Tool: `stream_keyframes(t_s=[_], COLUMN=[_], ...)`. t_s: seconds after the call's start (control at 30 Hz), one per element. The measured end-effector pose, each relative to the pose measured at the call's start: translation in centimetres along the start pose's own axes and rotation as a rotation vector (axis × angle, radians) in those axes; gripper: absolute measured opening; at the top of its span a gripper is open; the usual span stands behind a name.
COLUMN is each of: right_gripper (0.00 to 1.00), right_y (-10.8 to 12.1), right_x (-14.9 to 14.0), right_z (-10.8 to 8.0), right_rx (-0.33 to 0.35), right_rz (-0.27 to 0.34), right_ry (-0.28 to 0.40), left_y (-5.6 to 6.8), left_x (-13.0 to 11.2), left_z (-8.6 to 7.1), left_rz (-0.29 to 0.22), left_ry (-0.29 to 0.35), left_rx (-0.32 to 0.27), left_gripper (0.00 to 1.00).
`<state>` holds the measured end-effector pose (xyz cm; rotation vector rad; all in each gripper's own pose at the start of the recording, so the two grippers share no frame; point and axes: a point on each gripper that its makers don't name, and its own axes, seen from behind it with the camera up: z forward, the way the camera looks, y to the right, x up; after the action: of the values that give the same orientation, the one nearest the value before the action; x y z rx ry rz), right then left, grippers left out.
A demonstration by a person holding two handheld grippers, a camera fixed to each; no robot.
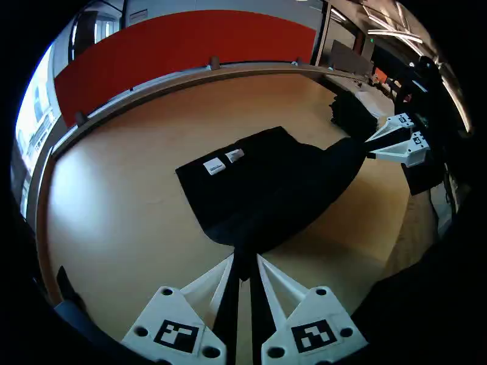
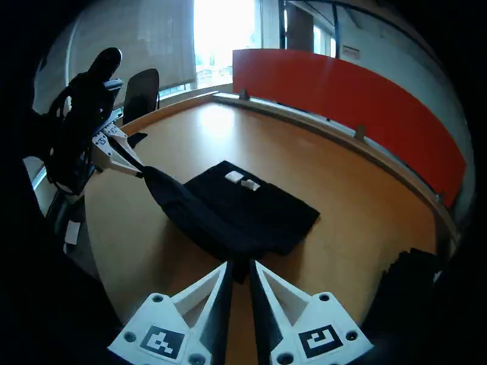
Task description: Fold towel
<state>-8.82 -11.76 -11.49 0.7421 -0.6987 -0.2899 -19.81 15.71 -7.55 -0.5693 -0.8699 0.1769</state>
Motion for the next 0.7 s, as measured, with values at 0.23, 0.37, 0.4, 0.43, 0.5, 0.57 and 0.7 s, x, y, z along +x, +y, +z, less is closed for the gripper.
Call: stream_keyframes(t_s=[0.23,0.37,0.4,0.43,0.5,0.57,0.7], right_gripper=[0.18,0.18,0.18,0.18,0.18,0.18,0.18], right_y=[-0.6,-0.9,-0.9,-1.0,-1.1,-1.3,-1.5], right_x=[0.4,0.4,0.4,0.4,0.5,0.5,0.7], right_z=[-0.9,-1.4,-1.5,-1.7,-2.0,-2.3,-2.8], right_rx=[0.010,0.017,0.017,0.018,0.020,0.024,0.027], right_rz=[0.000,0.006,0.007,0.007,0.008,0.007,0.008], right_ry=[0.000,-0.001,-0.001,-0.001,-0.001,0.000,0.001], left_y=[0.3,0.5,0.5,0.6,0.7,0.8,1.1], left_x=[0.1,0.3,0.4,0.4,0.4,0.5,0.7], left_z=[-1.0,-1.4,-1.6,-1.7,-2.0,-2.2,-2.7], left_rz=[0.018,0.029,0.031,0.032,0.034,0.033,0.031], left_ry=[-0.014,-0.016,-0.016,-0.017,-0.019,-0.021,-0.020], left_rx=[-0.002,-0.004,-0.005,-0.008,-0.011,-0.015,-0.021], left_gripper=[0.11,0.11,0.11,0.11,0.11,0.11,0.11])
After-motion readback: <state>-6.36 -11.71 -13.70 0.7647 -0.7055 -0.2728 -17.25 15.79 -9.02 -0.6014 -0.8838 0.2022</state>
